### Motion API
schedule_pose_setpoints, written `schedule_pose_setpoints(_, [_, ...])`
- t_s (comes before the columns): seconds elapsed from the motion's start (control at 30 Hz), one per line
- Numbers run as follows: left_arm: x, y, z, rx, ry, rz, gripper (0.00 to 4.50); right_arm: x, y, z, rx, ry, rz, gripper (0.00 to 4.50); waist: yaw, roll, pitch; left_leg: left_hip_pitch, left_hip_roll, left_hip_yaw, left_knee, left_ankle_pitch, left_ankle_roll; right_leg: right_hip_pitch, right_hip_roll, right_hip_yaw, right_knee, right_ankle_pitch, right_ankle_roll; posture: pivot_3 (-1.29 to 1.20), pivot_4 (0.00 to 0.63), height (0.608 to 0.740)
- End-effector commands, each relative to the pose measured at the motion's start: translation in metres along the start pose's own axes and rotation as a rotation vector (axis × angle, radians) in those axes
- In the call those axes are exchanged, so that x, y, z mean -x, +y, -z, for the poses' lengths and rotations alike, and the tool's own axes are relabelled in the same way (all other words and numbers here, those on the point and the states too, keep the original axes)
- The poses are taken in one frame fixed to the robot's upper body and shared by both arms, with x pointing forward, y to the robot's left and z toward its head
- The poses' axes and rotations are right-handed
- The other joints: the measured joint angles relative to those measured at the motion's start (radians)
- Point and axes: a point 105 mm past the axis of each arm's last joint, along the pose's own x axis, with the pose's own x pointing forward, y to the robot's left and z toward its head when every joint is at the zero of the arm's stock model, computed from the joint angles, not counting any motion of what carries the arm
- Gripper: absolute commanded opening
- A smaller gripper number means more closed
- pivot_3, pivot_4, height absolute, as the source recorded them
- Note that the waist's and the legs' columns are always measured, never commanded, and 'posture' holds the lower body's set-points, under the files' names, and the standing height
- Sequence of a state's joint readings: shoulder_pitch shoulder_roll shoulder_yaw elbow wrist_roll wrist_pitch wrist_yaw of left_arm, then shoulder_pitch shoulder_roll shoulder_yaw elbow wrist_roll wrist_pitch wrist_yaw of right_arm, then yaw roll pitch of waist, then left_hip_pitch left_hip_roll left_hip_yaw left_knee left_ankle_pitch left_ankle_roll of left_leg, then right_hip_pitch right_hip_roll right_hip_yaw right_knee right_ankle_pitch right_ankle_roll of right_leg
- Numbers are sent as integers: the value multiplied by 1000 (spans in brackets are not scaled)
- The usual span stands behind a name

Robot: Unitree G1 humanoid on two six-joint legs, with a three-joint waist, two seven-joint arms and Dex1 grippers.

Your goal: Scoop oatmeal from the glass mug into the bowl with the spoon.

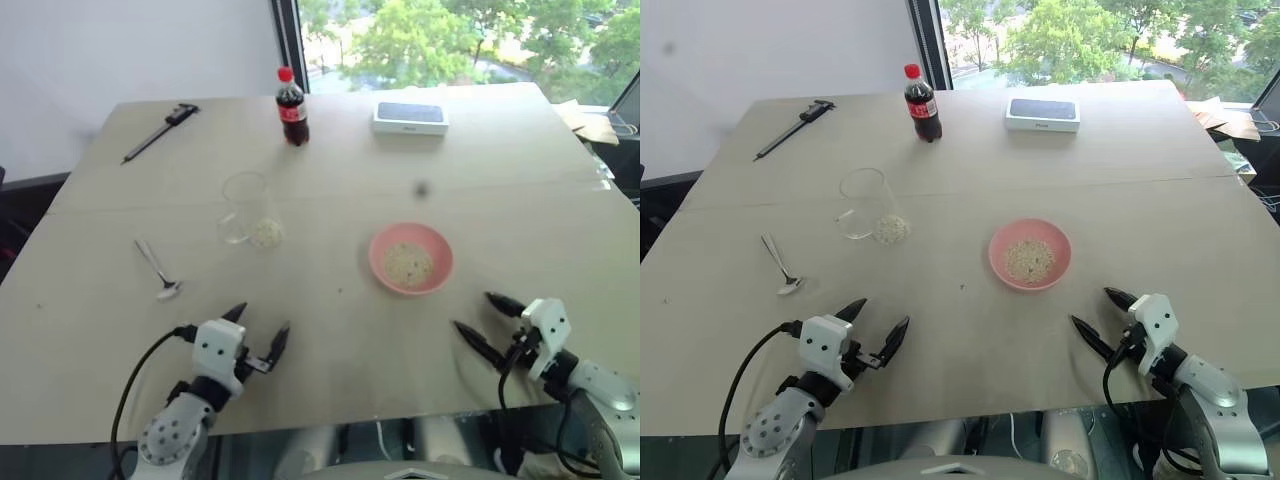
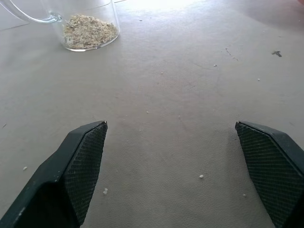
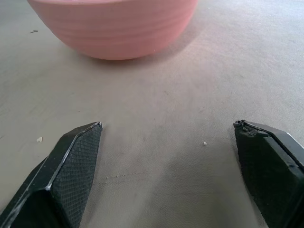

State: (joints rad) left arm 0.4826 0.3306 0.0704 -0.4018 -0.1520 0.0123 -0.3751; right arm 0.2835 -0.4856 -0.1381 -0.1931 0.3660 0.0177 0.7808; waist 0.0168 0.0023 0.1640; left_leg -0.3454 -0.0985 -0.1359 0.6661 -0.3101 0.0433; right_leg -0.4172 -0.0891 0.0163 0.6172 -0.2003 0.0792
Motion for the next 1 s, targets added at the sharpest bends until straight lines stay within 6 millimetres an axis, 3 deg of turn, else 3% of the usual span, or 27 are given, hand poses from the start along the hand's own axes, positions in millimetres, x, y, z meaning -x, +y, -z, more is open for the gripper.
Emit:
schedule_pose_setpoints(0.03, [4,11,5,3,37,-114,4500,7,2,-11,-2,-22,-51,4470,0,0,0,0,0,0,0,0,0,0,0,0,0,0,0,0,150,740])
schedule_pose_setpoints(0.13, [12,30,-8,-13,-16,-224,4500,17,14,-37,-9,-50,-201,4470,0,-2,3,0,0,0,0,0,0,0,0,0,0,0,0,0,150,740])
schedule_pose_setpoints(0.27, [18,63,-26,-42,-63,-342,3326,21,36,-71,-3,-40,-399,4500,-3,-4,9,-1,1,0,0,0,0,-1,0,0,1,0,0,0,150,740])
schedule_pose_setpoints(0.4, [16,96,-43,-19,-90,-451,3326,9,62,-104,20,-81,-537,4500,2,-11,13,-2,2,-2,1,0,0,-1,1,-4,1,0,0,0,150,740])
schedule_pose_setpoints(0.5, [12,110,-52,26,-98,-489,3326,-4,70,-119,52,-115,-568,4500,5,-14,15,-3,1,-2,1,0,-1,-2,2,-4,1,0,0,0,150,740])
schedule_pose_setpoints(0.63, [11,128,-66,72,-91,-541,3326,-18,75,-128,98,-130,-585,4500,7,-15,15,-7,-1,-2,2,3,-5,-7,2,-3,0,3,-4,0,150,740])
schedule_pose_setpoints(0.87, [24,172,-55,175,64,-702,3326,-28,78,-137,113,-156,-600,4500,11,-16,14,-17,-2,-2,3,5,-1,-18,2,-3,2,4,-6,0,150,740])
schedule_pose_setpoints(1.0, [19,185,-49,225,145,-683,3326,-32,80,-143,125,-173,-612,4500,12,-16,14,-17,-2,-1,3,5,-2,-18,2,-2,2,4,-6,0,150,740])
